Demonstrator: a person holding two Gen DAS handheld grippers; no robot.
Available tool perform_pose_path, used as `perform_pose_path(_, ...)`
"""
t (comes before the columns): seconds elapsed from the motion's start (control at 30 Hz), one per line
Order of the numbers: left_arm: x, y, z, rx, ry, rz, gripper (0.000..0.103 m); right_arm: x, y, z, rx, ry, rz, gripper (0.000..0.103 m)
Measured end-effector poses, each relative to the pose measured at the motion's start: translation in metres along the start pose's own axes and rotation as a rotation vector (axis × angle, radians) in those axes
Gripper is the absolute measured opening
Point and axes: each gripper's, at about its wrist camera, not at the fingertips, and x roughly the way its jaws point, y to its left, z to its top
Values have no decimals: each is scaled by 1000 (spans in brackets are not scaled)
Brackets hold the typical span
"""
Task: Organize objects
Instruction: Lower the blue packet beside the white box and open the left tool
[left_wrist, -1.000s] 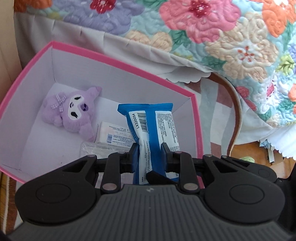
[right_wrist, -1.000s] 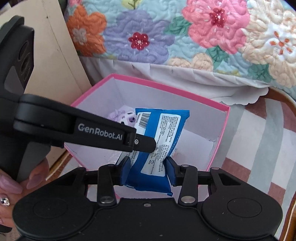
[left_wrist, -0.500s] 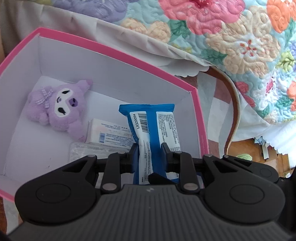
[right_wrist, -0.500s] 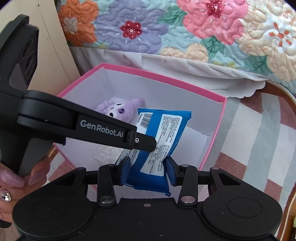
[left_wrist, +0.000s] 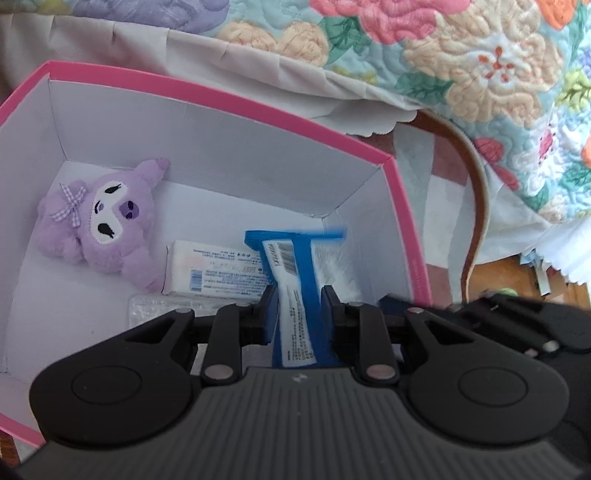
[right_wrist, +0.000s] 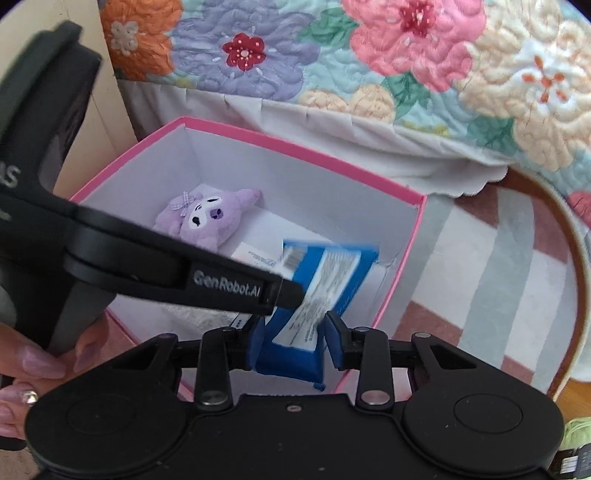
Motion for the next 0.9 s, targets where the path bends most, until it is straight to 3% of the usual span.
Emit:
perform_pose_path(0.13,-2,-1,-2,9,-5,0,23,-9,-6,-5,16,-16,39,40)
perform_pose_path(0.33,-14,-11,-6,38,-14,66,23,-28,-11,-12,25,-51,98,40)
perform_pose_path(0.6,-50,-25,-16,39,-14,140,23,-57,-14,-17,28,-86,173,40)
perform_pose_path(0.7,-61,-27,-20,36,-6,133,23,-67,-11,-17,17,-95,188,40)
perform_pose_path(0.9,-84,-38,-25,57,0,212,23,-90,-7,-18,-2,-106,212,41)
